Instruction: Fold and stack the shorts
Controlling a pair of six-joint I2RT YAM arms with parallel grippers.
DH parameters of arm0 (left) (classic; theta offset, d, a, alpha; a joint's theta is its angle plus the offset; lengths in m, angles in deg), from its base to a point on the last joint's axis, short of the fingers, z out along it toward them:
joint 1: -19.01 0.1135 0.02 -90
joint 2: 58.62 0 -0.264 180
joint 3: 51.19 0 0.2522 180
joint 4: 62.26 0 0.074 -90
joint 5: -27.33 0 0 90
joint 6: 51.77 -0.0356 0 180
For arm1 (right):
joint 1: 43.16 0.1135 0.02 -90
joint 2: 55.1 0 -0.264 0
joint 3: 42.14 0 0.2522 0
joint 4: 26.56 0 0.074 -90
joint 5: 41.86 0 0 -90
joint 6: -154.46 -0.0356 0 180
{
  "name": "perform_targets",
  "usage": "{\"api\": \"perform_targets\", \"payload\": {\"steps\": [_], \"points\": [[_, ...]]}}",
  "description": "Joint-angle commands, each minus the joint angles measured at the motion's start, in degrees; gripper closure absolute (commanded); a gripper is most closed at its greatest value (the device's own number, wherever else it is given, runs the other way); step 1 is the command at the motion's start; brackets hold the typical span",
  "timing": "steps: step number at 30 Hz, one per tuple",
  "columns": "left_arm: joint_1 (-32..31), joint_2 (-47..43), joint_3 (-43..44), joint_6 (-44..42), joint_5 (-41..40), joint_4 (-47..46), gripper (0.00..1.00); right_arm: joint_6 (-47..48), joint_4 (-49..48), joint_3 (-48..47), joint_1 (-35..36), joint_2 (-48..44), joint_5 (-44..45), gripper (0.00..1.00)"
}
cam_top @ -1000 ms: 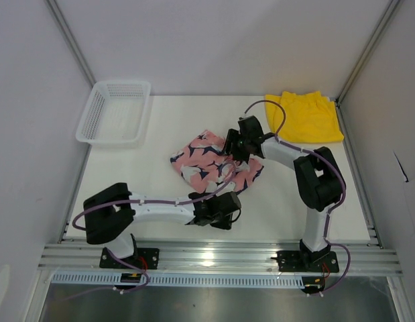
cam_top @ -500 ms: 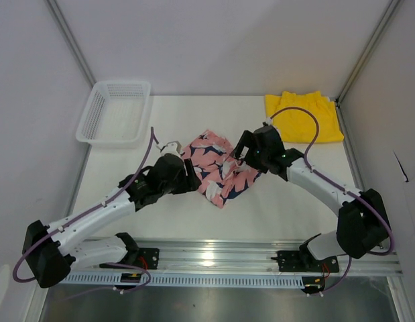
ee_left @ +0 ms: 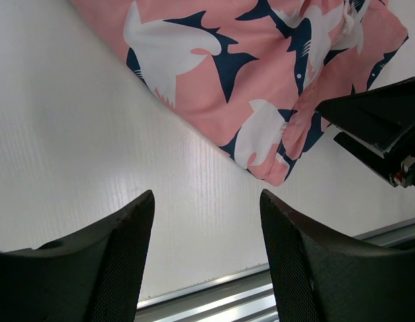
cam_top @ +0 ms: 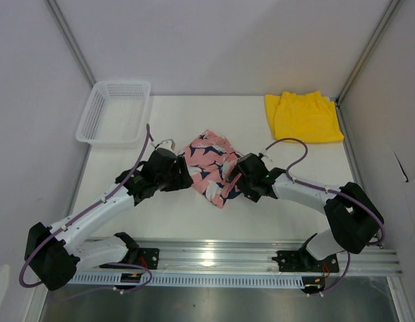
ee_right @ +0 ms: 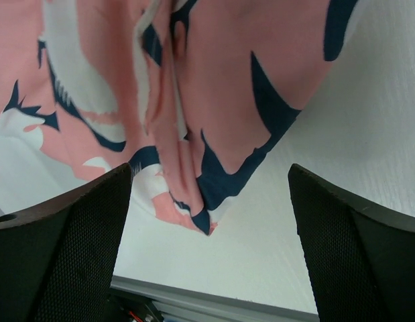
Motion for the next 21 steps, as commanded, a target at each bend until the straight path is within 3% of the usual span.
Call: {"api": "perform_targets", "payload": {"steps": [1,9,12,15,16,18,19,21], "points": [[0.9,-0.7,0.6,-2.1,0.6,0.2,0.33,-5.6,-5.1,1.5,0.4,1.3,2.6,0.02],[3.1,-1.7,0.4,-3.5,0.9,0.9,0.33,-6.7,-11.2,1.6,0.0,6.8,2.7,0.06],[4.6,-2.0,0.5,-4.2,1.6,1.3,0.33,-6.6,-10.5,-0.3,-0.1,9.6,3.4,0.17],[5.7,-2.7,0.8,-4.7,1.8,1.7,0.33,-6.0,-11.2,-0.5,-0.5,11.3,3.9,0.41],[5.9,-2.9,0.9,-4.9,1.8,2.1,0.33,-4.6,-11.4,-0.5,-0.6,11.5,3.8,0.60],[6.2,-3.2,0.9,-5.1,1.6,2.4,0.33,-2.1,-12.3,-0.4,-1.4,11.9,1.4,0.81],[6.3,-3.2,0.8,-5.2,1.6,2.4,0.33,-0.5,-13.0,-0.4,-2.7,12.0,0.1,0.98],[6.5,-3.3,0.6,-5.2,1.6,2.4,0.34,5.5,-13.2,-0.6,-3.9,12.1,-2.9,1.00]]}}
